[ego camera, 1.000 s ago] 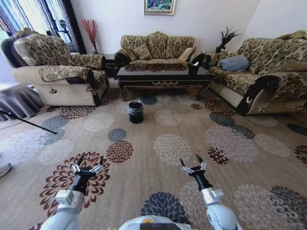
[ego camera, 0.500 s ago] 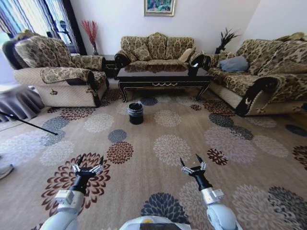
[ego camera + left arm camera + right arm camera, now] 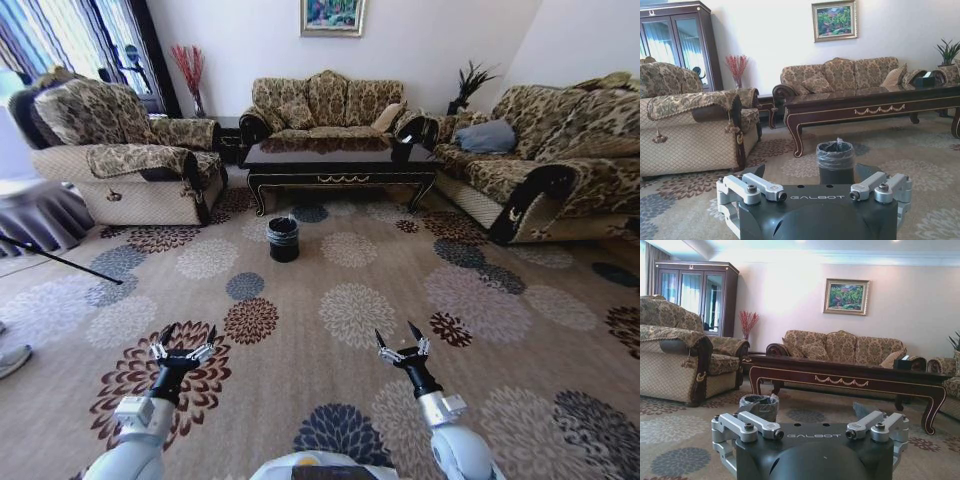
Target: Move to the front of the table and pick up the trash from the floor, then place it into the trash bin.
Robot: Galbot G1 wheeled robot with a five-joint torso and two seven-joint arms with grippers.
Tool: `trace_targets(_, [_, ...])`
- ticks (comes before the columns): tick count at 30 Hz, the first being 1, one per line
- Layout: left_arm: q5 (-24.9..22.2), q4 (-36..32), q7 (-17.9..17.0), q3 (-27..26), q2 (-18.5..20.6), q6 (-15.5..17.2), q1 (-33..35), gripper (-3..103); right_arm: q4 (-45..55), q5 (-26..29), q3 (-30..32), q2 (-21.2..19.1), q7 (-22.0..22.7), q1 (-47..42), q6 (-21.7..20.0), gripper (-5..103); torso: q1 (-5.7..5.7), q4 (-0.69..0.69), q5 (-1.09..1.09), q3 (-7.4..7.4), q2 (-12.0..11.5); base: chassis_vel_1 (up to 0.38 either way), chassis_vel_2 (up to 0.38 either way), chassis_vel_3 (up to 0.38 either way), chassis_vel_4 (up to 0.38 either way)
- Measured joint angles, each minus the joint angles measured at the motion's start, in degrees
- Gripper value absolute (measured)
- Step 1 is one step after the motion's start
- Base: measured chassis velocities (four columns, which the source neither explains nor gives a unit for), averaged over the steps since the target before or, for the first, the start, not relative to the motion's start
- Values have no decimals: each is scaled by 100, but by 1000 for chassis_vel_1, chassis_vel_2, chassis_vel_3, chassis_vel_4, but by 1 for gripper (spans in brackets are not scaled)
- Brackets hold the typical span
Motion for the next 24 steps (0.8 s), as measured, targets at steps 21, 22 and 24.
trace_targets(21, [0, 0, 0, 0, 0, 0, 0, 100, 0, 0, 0, 0, 0, 2, 0, 100, 164, 0, 0, 267, 430, -2, -2, 0, 3])
trace_targets(22, [0, 0, 0, 0, 0, 0, 0, 100, 0, 0, 0, 0, 0, 2, 0, 100, 168, 0, 0, 276, 444, 41, -56, -43, 41])
trace_targets(24, [0, 0, 0, 0, 0, 0, 0, 100, 0, 0, 0, 0, 0, -2, 0, 100, 181, 0, 0, 301, 485, 49, -57, -27, 52])
